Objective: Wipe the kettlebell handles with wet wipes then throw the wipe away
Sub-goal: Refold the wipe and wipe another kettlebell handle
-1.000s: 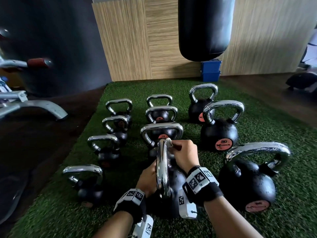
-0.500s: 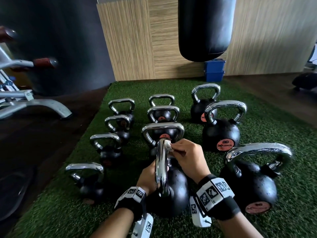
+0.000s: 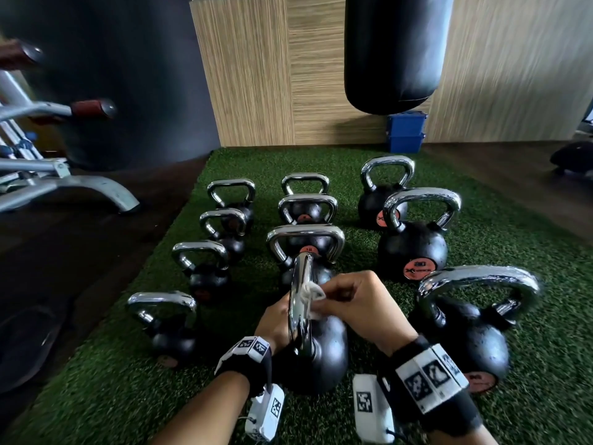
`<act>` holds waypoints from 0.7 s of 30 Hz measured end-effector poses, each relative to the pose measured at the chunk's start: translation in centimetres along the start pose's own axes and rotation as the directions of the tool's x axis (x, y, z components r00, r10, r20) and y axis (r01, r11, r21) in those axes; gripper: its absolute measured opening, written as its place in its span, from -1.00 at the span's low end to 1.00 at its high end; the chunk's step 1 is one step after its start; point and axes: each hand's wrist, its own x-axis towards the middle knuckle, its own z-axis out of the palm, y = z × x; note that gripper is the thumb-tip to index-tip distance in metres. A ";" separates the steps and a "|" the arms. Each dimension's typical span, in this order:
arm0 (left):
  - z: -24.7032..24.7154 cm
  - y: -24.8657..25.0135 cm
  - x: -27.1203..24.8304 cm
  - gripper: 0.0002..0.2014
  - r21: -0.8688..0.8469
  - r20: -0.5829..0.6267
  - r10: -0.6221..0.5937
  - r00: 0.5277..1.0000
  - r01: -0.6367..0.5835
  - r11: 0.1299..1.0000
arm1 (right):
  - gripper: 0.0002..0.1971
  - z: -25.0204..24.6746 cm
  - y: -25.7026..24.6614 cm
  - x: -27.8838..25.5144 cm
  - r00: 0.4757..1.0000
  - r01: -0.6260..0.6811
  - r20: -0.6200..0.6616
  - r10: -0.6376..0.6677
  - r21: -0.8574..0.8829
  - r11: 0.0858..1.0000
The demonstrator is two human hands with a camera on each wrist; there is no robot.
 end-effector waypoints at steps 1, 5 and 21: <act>0.0 -0.2 0.0 -0.62 -0.002 -0.013 -0.012 1.000 0.012 1.000 | -0.81 0.1 -0.1 0.0 0.999 -0.045 0.005 0.045 0.054 0.998; 0.1 -1.2 0.8 -0.80 0.106 -0.077 -0.075 0.994 0.083 0.991 | -0.80 1.0 0.3 -2.1 0.996 -0.083 0.048 0.078 0.129 0.988; 0.3 -0.4 -1.0 -0.58 0.097 -0.206 0.004 0.979 0.017 0.995 | -0.84 3.0 5.6 -6.3 0.997 -0.014 -0.070 0.011 -0.050 0.999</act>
